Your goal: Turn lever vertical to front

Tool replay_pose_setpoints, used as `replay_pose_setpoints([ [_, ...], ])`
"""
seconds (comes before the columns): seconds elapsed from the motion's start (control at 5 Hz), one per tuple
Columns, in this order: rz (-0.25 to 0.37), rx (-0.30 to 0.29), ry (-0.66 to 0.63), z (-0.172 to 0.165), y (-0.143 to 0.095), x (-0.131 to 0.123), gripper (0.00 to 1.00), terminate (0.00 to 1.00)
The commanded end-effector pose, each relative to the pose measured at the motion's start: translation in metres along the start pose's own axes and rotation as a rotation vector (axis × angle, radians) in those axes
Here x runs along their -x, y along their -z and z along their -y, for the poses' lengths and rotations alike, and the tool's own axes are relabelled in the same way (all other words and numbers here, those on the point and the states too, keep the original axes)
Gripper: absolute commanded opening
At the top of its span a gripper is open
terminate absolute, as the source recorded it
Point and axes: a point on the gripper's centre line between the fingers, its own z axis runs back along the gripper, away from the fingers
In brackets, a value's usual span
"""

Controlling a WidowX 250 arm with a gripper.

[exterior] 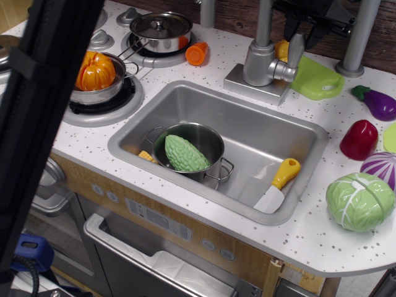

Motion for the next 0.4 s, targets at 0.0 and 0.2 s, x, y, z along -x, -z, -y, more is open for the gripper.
replay_pose_setpoints([
  [0.0,-0.015,0.052,-0.024,0.008,-0.035,0.011,0.00,0.00],
  [0.2,-0.030,0.071,-0.032,0.010,-0.031,0.023,0.00,0.00],
])
